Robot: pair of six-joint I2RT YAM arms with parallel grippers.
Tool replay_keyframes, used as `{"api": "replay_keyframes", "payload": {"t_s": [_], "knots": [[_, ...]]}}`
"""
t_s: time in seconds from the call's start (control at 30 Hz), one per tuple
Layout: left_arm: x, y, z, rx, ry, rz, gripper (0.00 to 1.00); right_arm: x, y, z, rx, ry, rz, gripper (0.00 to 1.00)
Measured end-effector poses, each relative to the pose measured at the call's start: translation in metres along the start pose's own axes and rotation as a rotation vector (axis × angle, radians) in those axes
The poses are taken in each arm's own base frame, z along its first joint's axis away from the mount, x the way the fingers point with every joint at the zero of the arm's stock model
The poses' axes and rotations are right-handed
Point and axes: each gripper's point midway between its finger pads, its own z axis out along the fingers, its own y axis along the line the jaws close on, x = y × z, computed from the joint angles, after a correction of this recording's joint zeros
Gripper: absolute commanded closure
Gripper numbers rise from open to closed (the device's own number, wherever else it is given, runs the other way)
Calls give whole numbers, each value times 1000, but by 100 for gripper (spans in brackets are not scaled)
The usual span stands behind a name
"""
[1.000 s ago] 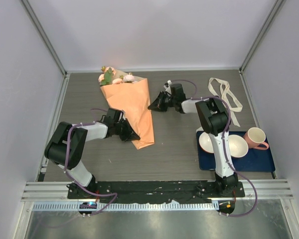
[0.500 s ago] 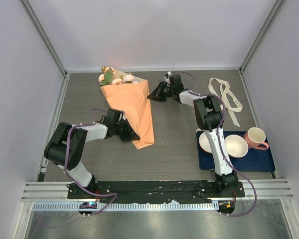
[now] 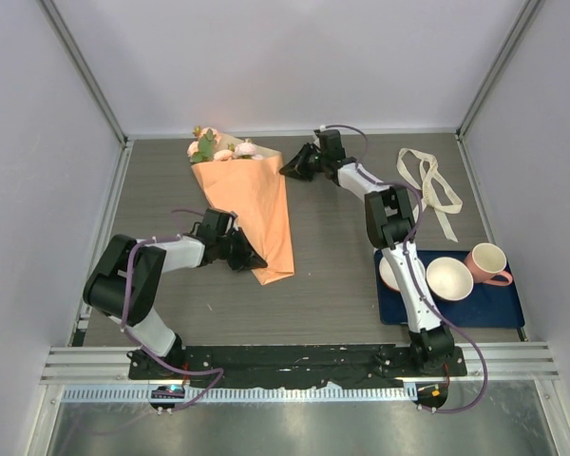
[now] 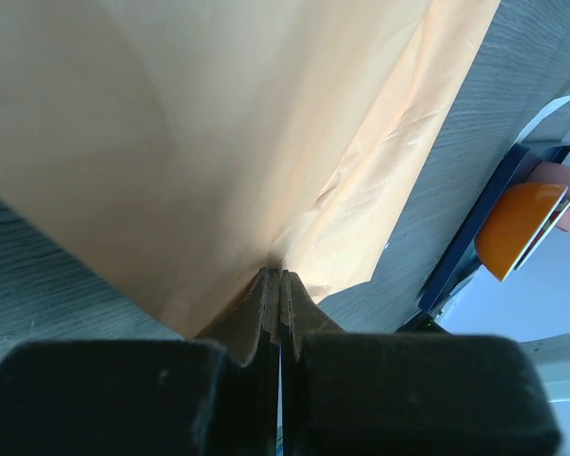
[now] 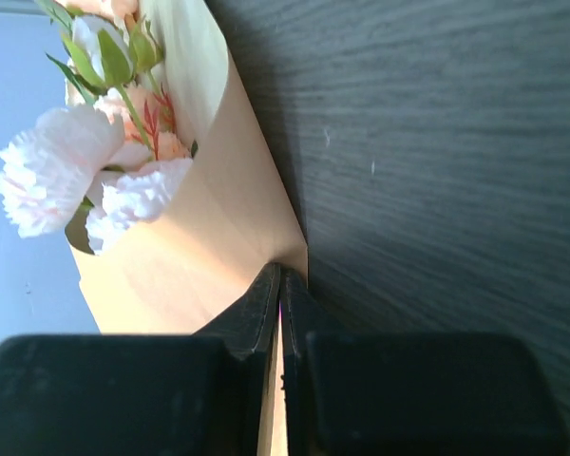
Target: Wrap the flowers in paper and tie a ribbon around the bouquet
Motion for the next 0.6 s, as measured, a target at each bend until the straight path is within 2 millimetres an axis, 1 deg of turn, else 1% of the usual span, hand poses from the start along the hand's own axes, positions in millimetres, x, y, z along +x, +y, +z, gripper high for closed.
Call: {"api": "replay_keyframes", "payload": {"t_s": [0.3,0.47,0.6], "knots": [[0,0,0,1,-7,1,100,-28,1,16,-16,-70,16,89],[0,0,0,0,-7,1,100,-38,1,21,-20,-109,30,88],[0,0,0,0,-7,1,100,-53,3,28,-27,-175,29,86]]}}
